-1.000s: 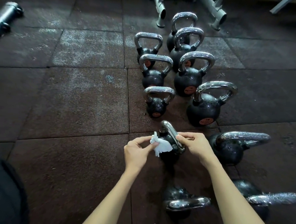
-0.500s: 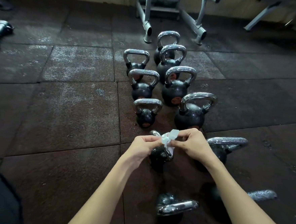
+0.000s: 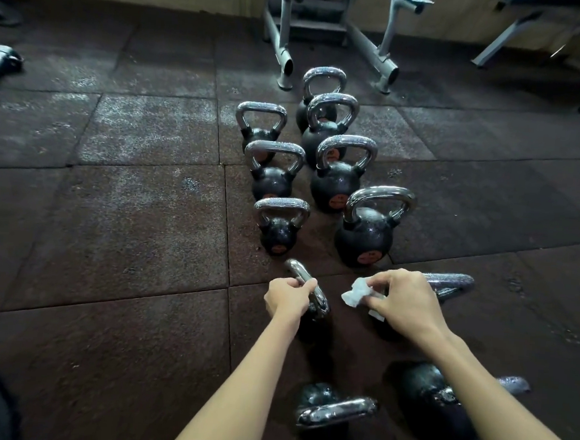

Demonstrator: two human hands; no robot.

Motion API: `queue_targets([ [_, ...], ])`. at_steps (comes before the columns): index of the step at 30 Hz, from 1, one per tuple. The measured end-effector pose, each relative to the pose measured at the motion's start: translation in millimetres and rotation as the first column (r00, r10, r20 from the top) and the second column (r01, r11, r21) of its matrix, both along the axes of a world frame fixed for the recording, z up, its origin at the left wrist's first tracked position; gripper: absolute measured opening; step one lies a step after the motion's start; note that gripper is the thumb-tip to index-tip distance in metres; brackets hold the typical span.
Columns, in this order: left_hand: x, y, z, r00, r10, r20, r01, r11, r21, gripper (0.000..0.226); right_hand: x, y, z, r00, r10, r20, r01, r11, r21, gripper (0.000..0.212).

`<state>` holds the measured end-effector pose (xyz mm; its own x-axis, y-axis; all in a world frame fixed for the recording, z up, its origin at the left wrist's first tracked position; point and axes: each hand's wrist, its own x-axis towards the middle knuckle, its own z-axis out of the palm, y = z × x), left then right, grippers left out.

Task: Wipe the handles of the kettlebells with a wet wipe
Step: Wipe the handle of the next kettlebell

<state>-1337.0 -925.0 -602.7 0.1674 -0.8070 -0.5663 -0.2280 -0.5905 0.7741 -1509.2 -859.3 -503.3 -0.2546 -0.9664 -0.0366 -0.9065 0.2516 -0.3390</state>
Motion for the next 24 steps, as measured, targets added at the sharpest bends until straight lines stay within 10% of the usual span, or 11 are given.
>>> queue_targets([
  [24,92.5,40.3,-52.2,0.955,-0.229,-0.188,0.184,0.956,-0.227,0.008,115.7,-75.8,-102.7,0.993,0.048,0.111,-0.044,0.998,-0.039,0.031],
])
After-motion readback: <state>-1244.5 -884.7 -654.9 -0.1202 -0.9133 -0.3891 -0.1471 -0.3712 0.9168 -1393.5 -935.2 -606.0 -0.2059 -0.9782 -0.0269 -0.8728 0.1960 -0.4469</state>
